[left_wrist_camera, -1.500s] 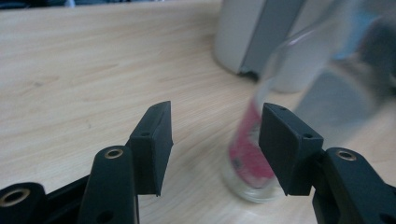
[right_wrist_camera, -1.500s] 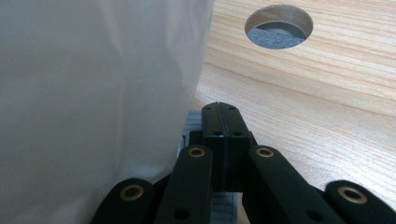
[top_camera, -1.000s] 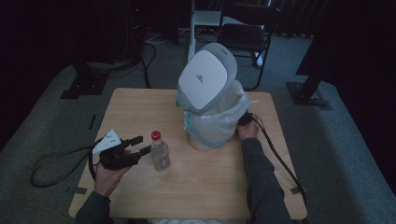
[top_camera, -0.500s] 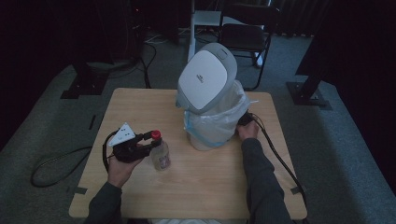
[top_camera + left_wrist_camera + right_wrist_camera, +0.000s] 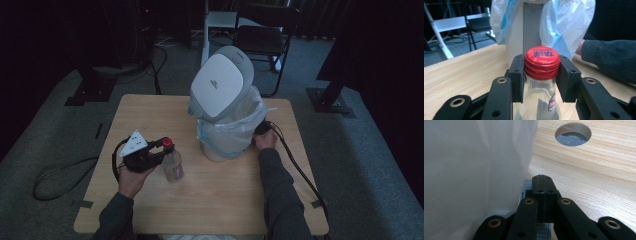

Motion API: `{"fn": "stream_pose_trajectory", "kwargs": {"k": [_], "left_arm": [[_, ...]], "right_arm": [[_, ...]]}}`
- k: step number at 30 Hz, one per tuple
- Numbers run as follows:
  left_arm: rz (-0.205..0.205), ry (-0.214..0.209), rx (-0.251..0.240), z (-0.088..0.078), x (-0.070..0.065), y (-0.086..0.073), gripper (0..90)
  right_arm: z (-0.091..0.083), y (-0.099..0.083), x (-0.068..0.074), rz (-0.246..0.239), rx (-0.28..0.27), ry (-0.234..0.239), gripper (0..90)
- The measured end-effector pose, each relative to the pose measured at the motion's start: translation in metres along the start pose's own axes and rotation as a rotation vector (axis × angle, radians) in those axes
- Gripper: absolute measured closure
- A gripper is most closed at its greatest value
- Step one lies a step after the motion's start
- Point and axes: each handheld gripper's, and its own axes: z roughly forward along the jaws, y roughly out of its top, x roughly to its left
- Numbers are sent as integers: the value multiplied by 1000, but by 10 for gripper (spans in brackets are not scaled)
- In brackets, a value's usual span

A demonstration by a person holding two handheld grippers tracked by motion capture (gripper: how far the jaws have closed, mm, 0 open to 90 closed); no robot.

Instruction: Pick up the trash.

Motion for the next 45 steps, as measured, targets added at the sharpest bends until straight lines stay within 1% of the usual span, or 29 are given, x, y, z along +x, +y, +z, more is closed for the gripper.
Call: {"fn": "stream_pose_trajectory", "kwargs": {"k": [5, 9, 14, 18, 25, 35, 41, 42, 45], "left_arm": [[-19, 0, 11, 3, 6, 3, 630], [-25, 27, 27, 7, 12, 8, 631], [-46, 38, 36, 15, 24, 12, 632], [-43, 58, 47, 24, 33, 17, 632], [-49, 63, 47, 35, 48, 29, 632], [-45, 74, 43, 46, 69, 54, 632], [-52, 79, 32, 52, 81, 74, 633], [-50, 79, 32, 52, 82, 76, 633], [-46, 83, 29, 55, 90, 87, 633]], "right_arm": [[0, 0, 0, 0, -1, -1, 900], [0, 0, 0, 0, -1, 0, 900], [0, 0, 0, 0, -1, 2, 900], [0, 0, 0, 0, -2, 1, 900], [0, 0, 0, 1, -2, -1, 900], [0, 0, 0, 3, -2, 2, 900], [0, 0, 0, 5, -3, 0, 900], [0, 0, 0, 7, -3, 0, 900], [0, 0, 0, 9, -3, 1, 900]]}}
